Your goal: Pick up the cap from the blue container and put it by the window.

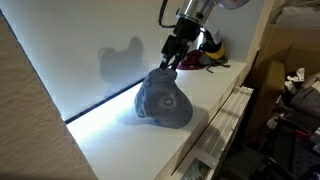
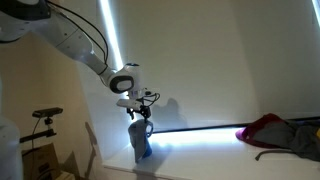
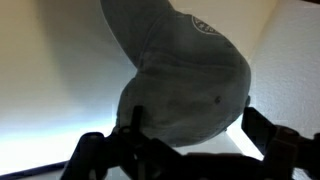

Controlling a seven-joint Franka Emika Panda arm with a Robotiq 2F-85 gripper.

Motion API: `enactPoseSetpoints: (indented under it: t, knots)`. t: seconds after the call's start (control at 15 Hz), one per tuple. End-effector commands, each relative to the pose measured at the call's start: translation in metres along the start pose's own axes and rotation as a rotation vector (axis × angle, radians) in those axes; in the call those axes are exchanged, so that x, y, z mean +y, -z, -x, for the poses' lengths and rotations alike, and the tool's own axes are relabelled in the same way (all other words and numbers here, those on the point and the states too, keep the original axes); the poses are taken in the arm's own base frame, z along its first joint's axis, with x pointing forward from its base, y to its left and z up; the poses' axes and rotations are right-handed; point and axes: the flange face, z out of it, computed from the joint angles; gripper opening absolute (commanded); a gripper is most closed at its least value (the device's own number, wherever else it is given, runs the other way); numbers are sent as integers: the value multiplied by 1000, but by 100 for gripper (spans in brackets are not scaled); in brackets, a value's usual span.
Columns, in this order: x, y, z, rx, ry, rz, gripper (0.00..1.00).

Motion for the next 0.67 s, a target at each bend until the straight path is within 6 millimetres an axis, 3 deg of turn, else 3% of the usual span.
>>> enactPoseSetpoints:
  t: [0.0, 0.2, 0.47, 0.6]
  knots:
    - [-1, 1, -1, 1, -3, 1, 100]
    - [-1, 3, -1, 5, -4, 1, 100]
    - [10, 7, -2, 97, -35, 163, 100]
    - [6, 9, -7, 79, -30, 135, 100]
